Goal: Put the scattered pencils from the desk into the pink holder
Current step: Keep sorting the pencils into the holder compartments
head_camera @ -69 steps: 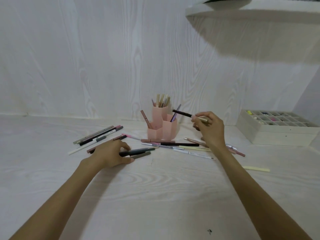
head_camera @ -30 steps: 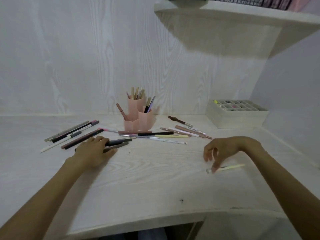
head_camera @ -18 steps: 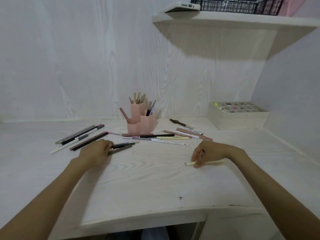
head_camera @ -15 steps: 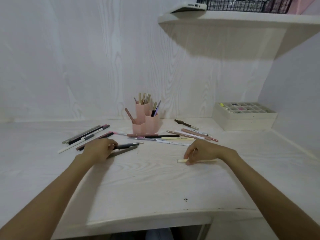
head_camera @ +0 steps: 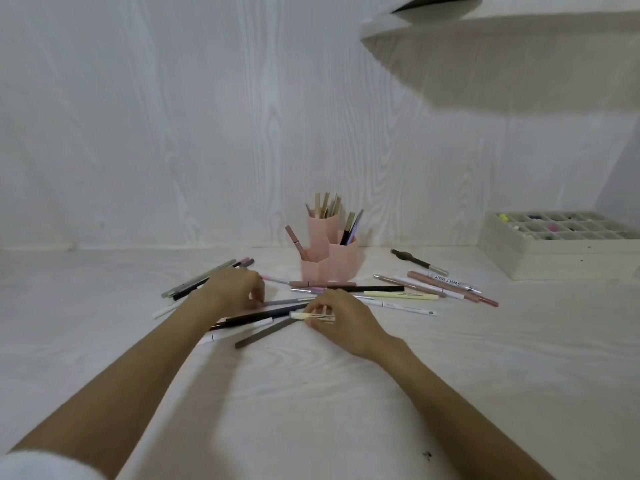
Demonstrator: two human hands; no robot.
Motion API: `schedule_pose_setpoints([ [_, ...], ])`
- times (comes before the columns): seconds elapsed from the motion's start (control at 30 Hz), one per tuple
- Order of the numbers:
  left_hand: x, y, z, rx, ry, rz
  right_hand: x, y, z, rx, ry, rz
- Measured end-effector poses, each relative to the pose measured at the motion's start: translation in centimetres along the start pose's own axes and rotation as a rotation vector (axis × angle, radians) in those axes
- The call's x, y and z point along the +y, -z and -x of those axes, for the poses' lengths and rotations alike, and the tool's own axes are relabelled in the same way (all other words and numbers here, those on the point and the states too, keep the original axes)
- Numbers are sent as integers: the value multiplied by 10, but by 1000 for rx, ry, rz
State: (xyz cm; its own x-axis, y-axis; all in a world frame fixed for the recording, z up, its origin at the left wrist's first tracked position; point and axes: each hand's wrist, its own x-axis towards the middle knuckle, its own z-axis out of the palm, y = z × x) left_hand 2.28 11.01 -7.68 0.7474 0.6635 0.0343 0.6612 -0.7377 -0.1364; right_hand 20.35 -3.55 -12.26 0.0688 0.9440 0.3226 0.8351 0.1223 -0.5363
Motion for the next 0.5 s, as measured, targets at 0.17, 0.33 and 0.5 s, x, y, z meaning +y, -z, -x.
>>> schedule_pose_setpoints([
  [0.17,-13,11,4,-1,-5,-35,7,-7,-6,60,50,-16],
  [0.33,-32,51,14,75,15,84,8,-12,-7,87,78,-5],
  [0.5,-11,76,-3,354,132,912,9,-12,-7,99,82,-2],
])
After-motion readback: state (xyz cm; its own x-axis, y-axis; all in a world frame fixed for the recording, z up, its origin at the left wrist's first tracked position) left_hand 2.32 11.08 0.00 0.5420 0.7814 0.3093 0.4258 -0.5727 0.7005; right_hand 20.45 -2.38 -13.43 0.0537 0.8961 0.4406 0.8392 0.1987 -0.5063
